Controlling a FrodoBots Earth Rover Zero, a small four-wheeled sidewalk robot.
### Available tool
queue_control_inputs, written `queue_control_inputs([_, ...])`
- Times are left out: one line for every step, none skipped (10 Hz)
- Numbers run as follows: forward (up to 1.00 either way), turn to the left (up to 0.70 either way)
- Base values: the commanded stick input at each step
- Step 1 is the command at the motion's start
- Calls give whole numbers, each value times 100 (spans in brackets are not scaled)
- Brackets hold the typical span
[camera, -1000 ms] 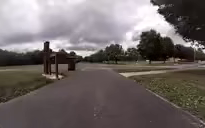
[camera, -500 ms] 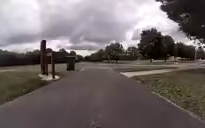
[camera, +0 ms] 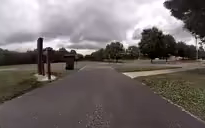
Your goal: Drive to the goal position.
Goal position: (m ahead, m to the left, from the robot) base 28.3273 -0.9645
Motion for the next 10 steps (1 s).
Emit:
queue_control_inputs([70,0])
queue_control_inputs([70,0])
queue_control_inputs([70,0])
queue_control_inputs([70,0])
queue_control_inputs([70,0])
queue_control_inputs([70,0])
queue_control_inputs([70,0])
queue_control_inputs([70,0])
queue_control_inputs([70,0])
queue_control_inputs([70,0])
